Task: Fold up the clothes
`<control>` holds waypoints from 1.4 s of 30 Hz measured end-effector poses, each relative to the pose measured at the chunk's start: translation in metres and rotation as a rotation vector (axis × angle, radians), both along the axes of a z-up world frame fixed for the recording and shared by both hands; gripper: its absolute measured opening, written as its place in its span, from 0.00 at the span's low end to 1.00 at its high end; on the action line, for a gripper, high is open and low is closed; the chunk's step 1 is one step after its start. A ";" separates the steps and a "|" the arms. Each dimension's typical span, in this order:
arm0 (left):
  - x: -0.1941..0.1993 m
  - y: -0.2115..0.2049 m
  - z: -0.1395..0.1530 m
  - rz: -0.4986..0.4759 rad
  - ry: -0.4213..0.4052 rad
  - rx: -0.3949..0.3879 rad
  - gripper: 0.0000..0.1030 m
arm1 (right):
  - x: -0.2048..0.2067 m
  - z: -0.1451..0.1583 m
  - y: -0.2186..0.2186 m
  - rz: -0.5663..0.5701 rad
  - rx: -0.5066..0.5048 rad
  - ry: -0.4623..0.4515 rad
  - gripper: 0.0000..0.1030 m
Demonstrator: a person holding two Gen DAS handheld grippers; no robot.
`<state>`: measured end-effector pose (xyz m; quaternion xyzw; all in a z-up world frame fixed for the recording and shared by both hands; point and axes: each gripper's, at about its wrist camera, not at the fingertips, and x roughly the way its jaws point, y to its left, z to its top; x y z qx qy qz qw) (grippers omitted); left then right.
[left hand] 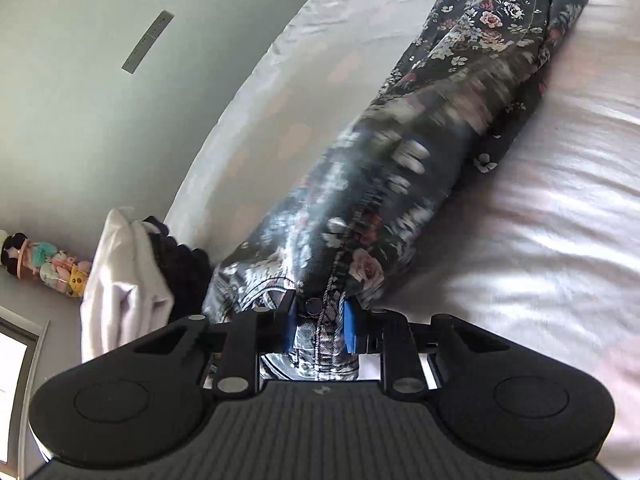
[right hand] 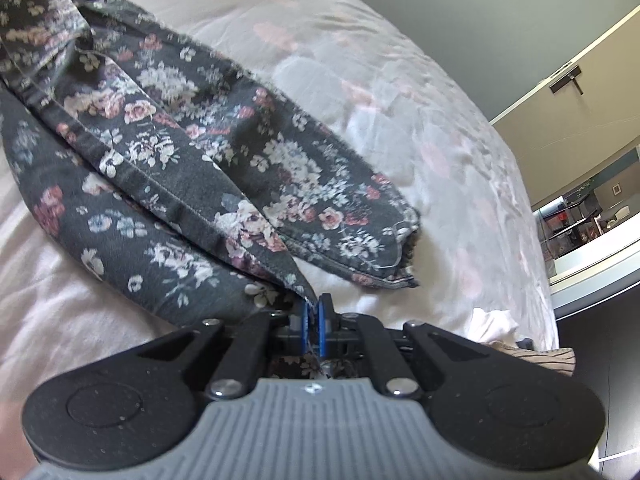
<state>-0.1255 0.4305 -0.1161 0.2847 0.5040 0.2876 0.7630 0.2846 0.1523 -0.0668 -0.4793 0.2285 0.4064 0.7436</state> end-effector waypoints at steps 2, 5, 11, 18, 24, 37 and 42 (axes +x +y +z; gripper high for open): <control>-0.015 -0.007 0.016 -0.007 0.025 -0.001 0.25 | -0.006 0.015 -0.010 0.004 0.019 -0.005 0.05; -0.040 -0.023 0.040 -0.017 0.060 -0.034 0.25 | -0.021 0.037 -0.028 0.013 0.036 0.003 0.05; -0.093 -0.073 0.060 -0.028 0.151 -0.193 0.25 | -0.070 0.064 -0.070 0.080 -0.012 0.025 0.05; -0.136 -0.115 0.041 -0.032 0.250 -0.358 0.25 | -0.120 0.055 -0.119 0.110 -0.138 0.126 0.05; -0.143 -0.104 0.036 0.035 0.238 -0.500 0.25 | -0.135 0.027 -0.133 0.083 -0.236 0.223 0.06; -0.177 -0.015 0.082 0.407 -0.188 -0.683 0.59 | -0.063 0.072 -0.181 -0.166 -0.026 0.424 0.42; -0.179 0.028 0.057 0.614 -0.238 -0.695 0.59 | -0.005 0.044 -0.178 -0.380 0.132 0.406 0.39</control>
